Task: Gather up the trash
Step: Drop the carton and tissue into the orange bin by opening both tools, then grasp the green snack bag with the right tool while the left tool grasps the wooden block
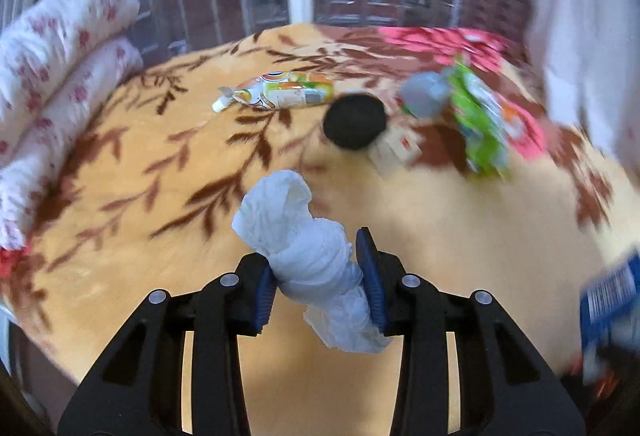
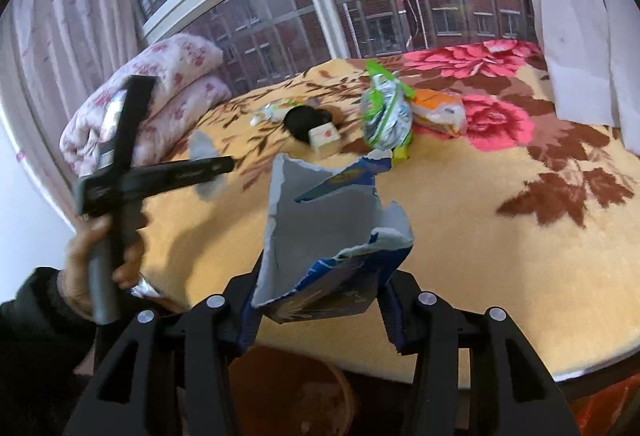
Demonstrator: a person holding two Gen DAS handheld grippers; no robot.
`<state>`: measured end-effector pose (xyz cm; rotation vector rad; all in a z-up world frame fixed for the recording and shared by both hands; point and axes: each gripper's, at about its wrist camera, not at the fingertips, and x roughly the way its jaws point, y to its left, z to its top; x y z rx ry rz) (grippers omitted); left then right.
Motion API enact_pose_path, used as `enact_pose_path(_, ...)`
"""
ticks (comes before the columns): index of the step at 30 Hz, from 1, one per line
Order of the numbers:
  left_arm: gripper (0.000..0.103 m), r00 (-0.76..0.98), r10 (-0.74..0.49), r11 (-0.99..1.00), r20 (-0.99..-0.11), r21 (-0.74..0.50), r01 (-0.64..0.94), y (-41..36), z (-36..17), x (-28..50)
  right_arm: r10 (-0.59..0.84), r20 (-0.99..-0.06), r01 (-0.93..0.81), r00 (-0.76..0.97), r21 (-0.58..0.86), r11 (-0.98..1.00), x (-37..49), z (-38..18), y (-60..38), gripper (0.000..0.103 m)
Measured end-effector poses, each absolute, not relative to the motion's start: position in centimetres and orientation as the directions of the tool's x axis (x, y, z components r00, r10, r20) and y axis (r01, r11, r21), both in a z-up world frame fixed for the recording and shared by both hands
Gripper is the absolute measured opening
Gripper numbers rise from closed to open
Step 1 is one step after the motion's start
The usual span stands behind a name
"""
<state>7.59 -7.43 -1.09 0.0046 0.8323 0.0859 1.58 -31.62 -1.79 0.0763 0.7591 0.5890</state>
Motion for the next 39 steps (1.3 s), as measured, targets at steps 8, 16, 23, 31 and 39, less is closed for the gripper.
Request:
enact_pose_path(8, 0.037, 0.626, 0.021, 0.994, -0.779, 0.083, 0.070, -6.6, -3.8, -4.1, 0.526, -0.692, -0.521, 0.494, 0.249, 0.817, -6.1, -3.2, -29.7, 0.049)
enact_pose_path(16, 0.037, 0.483, -0.055, 0.974, -0.874, 0.060, 0.218, -5.9, -11.5, -9.6, 0.490, -0.816, -0.515, 0.305, 0.292, 0.806, -9.6, -9.6, -27.6, 0.049)
enact_pose_path(23, 0.037, 0.337, -0.064, 0.958, -0.939, 0.037, 0.283, -6.3, -19.1, -7.9, 0.417, -0.893, -0.525, 0.169, 0.276, 0.805, -7.6, -16.9, -24.7, 0.049)
enact_pose_path(31, 0.038, 0.260, -0.061, 0.948, -0.964, 0.026, 0.319, -6.6, -21.2, -6.7, 0.411, -0.909, -0.554, 0.069, 0.307, 0.773, -6.3, -19.6, -23.7, 0.050)
enact_pose_path(39, 0.079, 0.280, -0.022, 0.929, -0.960, 0.084, 0.362, -7.5, -20.8, -7.0, 0.368, -0.929, -0.609, 0.033, 0.273, 0.745, -5.4, -20.5, -22.8, 0.079)
